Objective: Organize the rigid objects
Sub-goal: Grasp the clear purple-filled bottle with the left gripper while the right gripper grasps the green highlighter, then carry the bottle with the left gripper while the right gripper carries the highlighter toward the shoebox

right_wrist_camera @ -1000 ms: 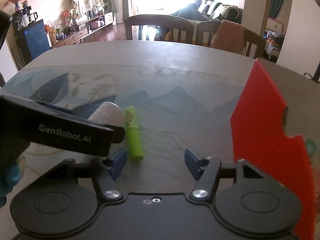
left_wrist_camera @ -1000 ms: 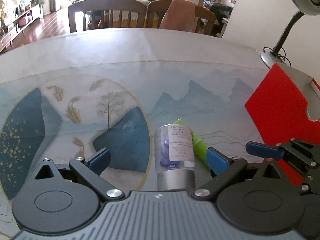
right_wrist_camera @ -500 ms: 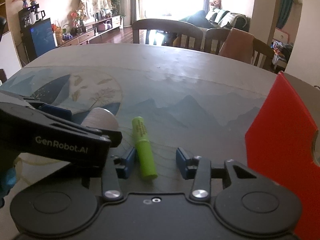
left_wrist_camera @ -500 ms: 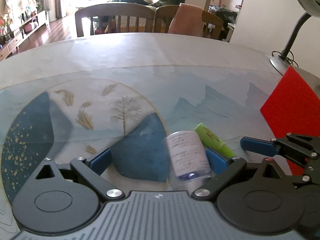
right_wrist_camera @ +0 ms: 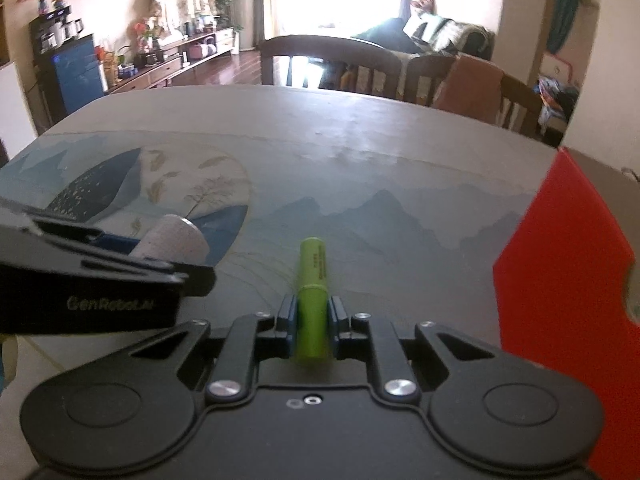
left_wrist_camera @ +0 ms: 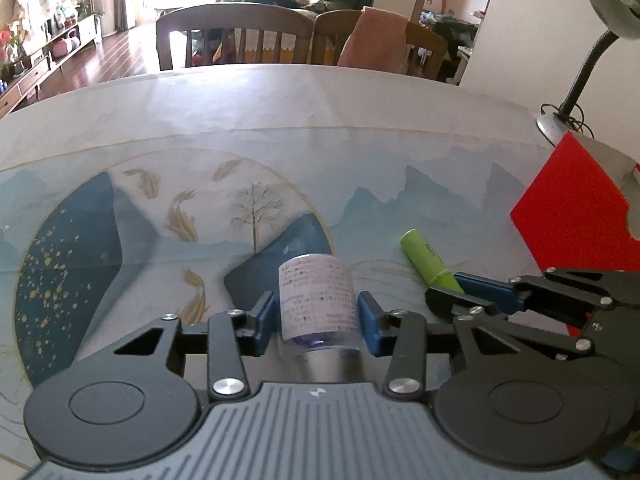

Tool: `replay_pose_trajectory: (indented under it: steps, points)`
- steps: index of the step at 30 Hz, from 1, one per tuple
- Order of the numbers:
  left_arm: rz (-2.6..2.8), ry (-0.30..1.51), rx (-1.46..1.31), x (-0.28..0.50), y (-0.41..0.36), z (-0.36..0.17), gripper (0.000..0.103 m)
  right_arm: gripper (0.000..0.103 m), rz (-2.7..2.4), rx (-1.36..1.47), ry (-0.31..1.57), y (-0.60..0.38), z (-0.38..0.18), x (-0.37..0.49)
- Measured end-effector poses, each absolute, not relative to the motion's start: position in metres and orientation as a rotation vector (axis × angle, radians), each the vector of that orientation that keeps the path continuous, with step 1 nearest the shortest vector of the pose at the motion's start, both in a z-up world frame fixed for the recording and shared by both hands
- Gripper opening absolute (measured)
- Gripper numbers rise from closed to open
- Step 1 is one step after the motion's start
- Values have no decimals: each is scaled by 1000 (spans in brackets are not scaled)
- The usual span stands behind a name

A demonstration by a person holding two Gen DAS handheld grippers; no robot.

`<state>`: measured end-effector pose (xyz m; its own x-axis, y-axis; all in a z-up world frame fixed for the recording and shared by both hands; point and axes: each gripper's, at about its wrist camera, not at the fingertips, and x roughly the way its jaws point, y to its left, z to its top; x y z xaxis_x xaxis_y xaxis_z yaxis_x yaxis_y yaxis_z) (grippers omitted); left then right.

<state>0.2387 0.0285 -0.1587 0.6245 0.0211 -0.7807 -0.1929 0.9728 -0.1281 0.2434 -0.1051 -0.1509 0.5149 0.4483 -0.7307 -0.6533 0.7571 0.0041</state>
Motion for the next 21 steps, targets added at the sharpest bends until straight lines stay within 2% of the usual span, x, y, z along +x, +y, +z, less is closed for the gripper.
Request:
replay_pose_trajectory:
  steps: [7, 21]
  points:
    - [104, 927, -236, 228, 28, -154, 42, 15, 650, -181, 840, -128, -134, 232]
    - [-10, 920, -285, 189, 7, -119, 41, 15, 664, -97, 803, -164, -80, 185]
